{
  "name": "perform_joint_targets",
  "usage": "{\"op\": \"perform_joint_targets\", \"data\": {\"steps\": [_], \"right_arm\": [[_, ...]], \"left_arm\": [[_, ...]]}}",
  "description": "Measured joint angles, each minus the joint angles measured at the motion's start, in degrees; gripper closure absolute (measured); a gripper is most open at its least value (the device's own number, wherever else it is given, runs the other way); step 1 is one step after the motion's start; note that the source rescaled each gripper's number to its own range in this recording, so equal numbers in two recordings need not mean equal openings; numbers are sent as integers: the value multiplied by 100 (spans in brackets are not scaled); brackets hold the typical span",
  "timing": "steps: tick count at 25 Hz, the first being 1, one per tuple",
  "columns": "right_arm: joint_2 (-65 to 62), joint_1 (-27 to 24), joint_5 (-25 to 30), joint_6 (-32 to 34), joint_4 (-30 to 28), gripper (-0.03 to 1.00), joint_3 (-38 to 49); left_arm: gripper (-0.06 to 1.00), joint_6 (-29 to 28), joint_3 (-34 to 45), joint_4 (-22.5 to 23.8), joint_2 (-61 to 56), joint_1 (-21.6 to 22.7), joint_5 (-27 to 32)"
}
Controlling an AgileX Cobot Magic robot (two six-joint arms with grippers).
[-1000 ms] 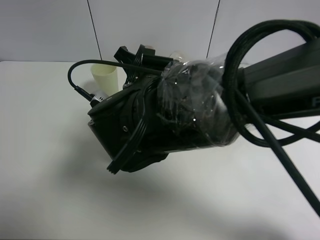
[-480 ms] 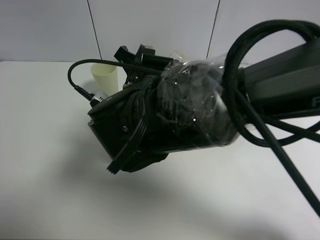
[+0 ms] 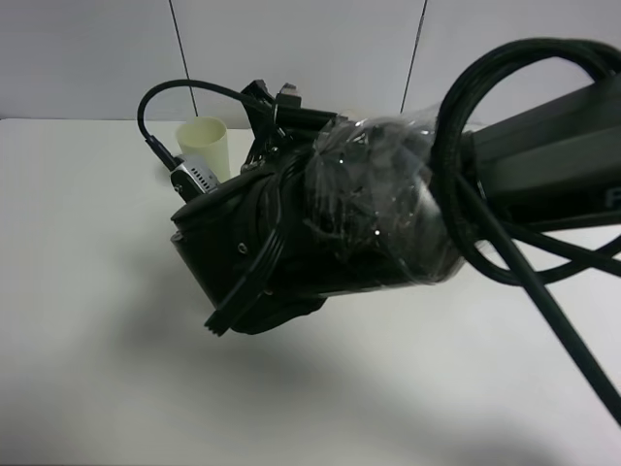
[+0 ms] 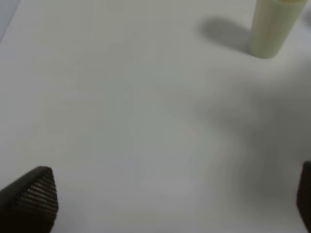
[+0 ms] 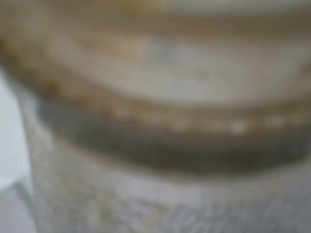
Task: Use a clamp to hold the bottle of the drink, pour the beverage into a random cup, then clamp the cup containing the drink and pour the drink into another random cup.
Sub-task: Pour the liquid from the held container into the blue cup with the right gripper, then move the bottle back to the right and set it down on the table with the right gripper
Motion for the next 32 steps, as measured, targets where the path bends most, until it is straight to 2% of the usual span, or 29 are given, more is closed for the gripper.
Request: {"op": "perform_joint_targets", "data": {"steps": [6, 17, 27, 32], "right_arm": [[0, 0, -88, 1583, 393, 97, 0], [-289, -71, -845, 3483, 1366, 97, 0], [-906, -420, -980, 4562, 1668, 97, 0], [-946, -681, -1211, 4702, 1953, 97, 0]], "left_arm": [[-6, 0, 0, 0, 0, 0, 0], [-6, 0, 0, 0, 0, 0, 0], [-6, 0, 0, 0, 0, 0, 0], [-6, 0, 0, 0, 0, 0, 0]]}}
